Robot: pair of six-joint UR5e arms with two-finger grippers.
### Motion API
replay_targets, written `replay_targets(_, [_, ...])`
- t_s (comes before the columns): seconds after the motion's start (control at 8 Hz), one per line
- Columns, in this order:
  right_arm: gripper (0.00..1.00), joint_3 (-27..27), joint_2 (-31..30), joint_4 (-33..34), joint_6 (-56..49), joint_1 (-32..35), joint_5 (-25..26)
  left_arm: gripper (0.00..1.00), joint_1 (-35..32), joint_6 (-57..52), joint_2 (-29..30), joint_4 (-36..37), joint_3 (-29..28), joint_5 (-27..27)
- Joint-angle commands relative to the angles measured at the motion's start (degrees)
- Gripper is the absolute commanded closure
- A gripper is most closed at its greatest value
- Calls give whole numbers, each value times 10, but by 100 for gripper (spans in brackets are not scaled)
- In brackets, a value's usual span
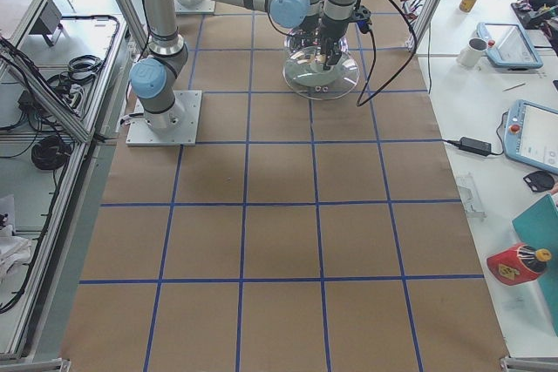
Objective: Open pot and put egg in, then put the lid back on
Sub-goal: 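Release egg and raise left gripper while right gripper returns lid over pot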
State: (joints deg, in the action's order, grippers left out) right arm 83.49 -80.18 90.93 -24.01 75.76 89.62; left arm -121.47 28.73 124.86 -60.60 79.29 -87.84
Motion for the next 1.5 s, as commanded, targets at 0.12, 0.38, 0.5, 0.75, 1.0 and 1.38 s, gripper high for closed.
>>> replay_targets(0.12, [100,0,0,2,0,2,-1,0,3,-10,-98,-34,5,-6])
replay_targets(0.38, [100,0,-2,1,7,3,-2,0,58,-49,-159,-83,23,-26])
replay_targets(0.5, [100,-2,-8,0,34,20,-8,0,128,-61,-187,-96,31,-23])
replay_targets(0.75, [100,-3,-2,23,131,96,-16,0,246,-137,-245,-165,37,-26])
replay_targets(1.0, [100,-3,11,36,228,177,-16,0,336,-183,-317,-236,37,-33])
replay_targets(1.38, [100,-2,55,91,326,263,-15,0,322,-169,-326,-249,46,-42])
